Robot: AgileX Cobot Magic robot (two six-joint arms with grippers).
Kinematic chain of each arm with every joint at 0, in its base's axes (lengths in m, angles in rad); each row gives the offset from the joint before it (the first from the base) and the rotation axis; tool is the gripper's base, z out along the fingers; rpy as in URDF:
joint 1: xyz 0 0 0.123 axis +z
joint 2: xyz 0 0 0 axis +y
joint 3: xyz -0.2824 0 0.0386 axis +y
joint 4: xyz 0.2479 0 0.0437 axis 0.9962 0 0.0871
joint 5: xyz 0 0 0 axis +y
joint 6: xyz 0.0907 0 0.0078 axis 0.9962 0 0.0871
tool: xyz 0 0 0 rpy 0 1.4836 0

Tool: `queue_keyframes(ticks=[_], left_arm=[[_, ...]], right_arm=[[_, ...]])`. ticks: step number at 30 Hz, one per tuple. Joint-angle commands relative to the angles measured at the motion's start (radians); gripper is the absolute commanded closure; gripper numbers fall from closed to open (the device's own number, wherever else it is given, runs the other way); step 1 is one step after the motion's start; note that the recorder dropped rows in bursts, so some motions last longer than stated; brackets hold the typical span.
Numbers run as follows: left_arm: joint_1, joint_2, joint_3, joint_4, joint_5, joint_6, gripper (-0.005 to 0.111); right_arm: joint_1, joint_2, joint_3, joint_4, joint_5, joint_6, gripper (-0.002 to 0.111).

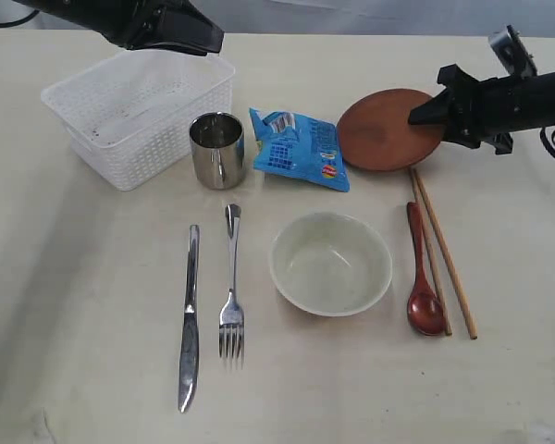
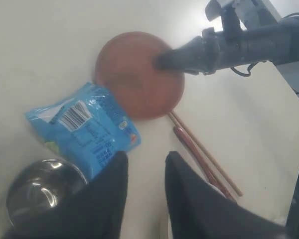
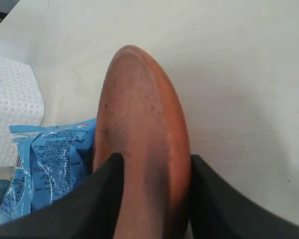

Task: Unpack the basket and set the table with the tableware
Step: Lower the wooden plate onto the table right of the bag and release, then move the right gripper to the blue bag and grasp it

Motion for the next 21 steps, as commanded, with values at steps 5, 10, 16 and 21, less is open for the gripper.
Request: queue_keyframes(ticks=[5, 10, 16, 21], left_arm=[[0.005, -0.001, 0.006, -0.006, 0.004, 0.009, 0.081], [0.005, -0.001, 0.006, -0.006, 0.004, 0.009, 0.081], [0.005, -0.001, 0.006, 0.017, 0.008, 0.009, 0.081], [0.005, -0.001, 0.006, 0.021, 0.008, 0.009, 0.081]], right_arm=[[0.0, -0.001, -0.008, 0.003, -0.071, -0.014, 0.068], [0.004, 0.028, -0.066, 0.014, -0.028, -0.013, 0.068], [0.031, 0.124, -0.182, -0.001, 0.063, 0.049, 0.068], [0.031, 0.142, -0.193, -0.024, 0.064, 0.053, 0.068]])
